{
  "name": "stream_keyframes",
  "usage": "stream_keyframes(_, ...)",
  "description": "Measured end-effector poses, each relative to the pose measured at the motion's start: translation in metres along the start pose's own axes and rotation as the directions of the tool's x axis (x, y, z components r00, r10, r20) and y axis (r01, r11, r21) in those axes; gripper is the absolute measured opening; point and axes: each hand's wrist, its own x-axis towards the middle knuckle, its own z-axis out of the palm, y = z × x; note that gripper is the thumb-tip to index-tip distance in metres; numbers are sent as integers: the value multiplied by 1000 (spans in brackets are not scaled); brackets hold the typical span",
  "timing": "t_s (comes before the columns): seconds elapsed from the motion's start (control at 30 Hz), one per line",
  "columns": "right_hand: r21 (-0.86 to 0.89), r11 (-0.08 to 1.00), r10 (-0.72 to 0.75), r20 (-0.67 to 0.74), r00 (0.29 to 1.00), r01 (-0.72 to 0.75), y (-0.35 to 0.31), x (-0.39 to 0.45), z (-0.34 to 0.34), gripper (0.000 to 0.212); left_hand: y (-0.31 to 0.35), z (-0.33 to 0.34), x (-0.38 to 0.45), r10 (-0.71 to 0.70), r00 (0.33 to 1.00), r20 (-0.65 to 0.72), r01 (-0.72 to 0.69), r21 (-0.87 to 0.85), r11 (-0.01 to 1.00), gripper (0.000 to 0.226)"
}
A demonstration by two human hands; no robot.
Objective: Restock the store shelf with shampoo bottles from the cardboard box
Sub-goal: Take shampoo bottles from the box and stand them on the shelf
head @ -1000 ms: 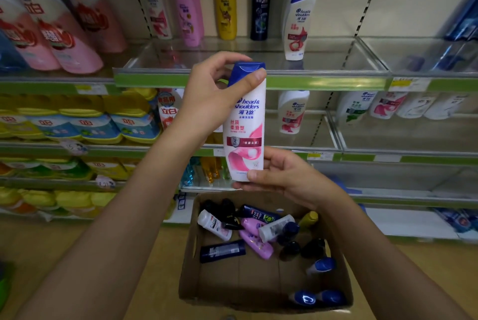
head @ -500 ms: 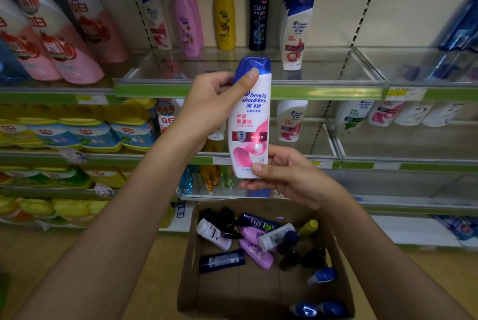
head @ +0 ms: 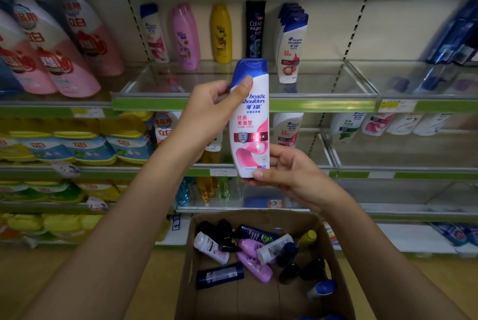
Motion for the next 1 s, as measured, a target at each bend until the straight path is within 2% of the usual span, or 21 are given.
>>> stream_keyframes(0.13, -21, 999, -37, -75, 996, 35, -4, 5, -1, 61, -24, 4, -21, -45, 997, 65, 47, -25, 999, 31)
stream_keyframes(0.2, -47, 998, -43, -117, 992, 38, -5, 7, -1, 66, -34, 5, -29, -38, 997, 74, 43, -66, 997, 29)
stream_keyframes(0.27, -96, 995, -42, -138, 990, 29, -4, 7, 1, 63, -38, 4, -32, -28, 997, 79, 35, -100, 994, 21)
stream_keyframes(0.37, -256, 967, -51, -133, 990, 16, -7, 4, 2, 55, -42, 1, -31, -17, 998, 62, 26, -143, 989, 23)
stream_keyframes(0.43, -335, 941, -110, -170, 979, 48, -14, 3, -1, 49, -45, -2, -32, -14, 998, 58, 23, -157, 987, 22)
stream_keyframes(0.5, -316, 940, -211, -238, 948, 130, -27, 5, -5, 43, -48, -5, -32, -25, 997, 69, 36, -163, 986, 21)
stream_keyframes(0.6, -283, 932, -307, -286, 908, 227, -49, 13, -2, 48, -54, -7, -34, -59, 993, 104, 76, -168, 983, 25)
stream_keyframes(0.7, -329, 920, -309, -265, 913, 215, -63, 23, 9, 53, -57, -5, -36, -91, 987, 134, 114, -181, 977, 28)
stream_keyframes(0.87, -272, 934, -312, -294, 904, 234, -67, 35, 22, 42, -60, -14, -39, -117, 973, 200, 157, -199, 967, 35)
stream_keyframes(1.0, -274, 930, -333, -333, 882, 247, -71, 43, 28, 33, -69, -33, -42, -137, 957, 256, 162, -78, 984, 43)
